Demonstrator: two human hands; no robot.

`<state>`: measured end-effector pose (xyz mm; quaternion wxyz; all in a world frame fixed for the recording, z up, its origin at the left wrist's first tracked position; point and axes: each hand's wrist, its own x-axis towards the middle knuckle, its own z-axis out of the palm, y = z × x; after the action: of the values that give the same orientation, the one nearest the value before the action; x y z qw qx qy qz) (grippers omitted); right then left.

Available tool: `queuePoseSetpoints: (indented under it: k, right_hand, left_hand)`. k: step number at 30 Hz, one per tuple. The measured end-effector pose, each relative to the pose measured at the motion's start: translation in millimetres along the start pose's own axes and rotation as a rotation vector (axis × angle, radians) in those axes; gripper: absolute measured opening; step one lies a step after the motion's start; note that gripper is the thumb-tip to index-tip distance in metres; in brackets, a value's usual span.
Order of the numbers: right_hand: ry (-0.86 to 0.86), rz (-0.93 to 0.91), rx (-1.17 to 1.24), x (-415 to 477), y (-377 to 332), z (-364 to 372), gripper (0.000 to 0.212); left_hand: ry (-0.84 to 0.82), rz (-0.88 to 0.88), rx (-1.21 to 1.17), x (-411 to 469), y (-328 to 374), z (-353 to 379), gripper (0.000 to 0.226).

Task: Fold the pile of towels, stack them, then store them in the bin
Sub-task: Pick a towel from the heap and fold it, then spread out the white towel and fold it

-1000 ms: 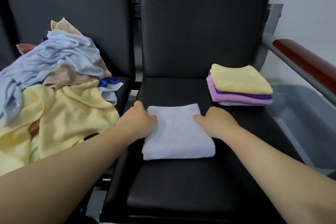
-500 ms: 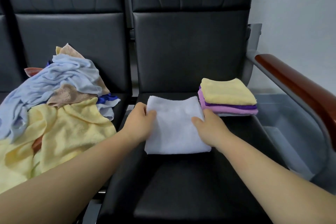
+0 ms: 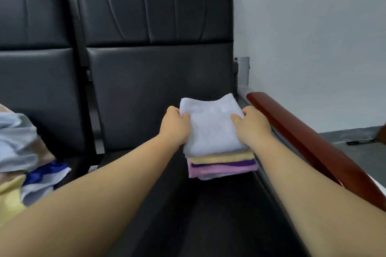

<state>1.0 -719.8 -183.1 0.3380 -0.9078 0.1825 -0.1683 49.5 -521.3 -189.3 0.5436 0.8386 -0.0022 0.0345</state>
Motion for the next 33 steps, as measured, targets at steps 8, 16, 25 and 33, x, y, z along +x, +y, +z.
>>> queuePoseSetpoints:
  k: [8,16,25,33]
  right_hand:
    - [-0.032,0.178,-0.062,23.9,33.2,30.9,0.037]
    - [-0.024,-0.009,-0.275,-71.7,-8.5,18.4,0.052]
    - [-0.412,-0.271,-0.136,-185.7,-109.1,84.2,0.05]
    - [-0.688,-0.519,-0.127,-247.6,-219.4,172.5,0.039]
  left_hand:
    - [-0.018,-0.107,0.13,35.5,-30.1,40.9,0.032]
    - [-0.029,-0.115,0.096,-41.5,-42.5,-36.7,0.026]
    - [0.043,-0.149,0.386,-130.7,-97.3,-202.6,0.031]
    - [0.253,-0.236,0.531,-165.2,-145.4,-359.7,0.029]
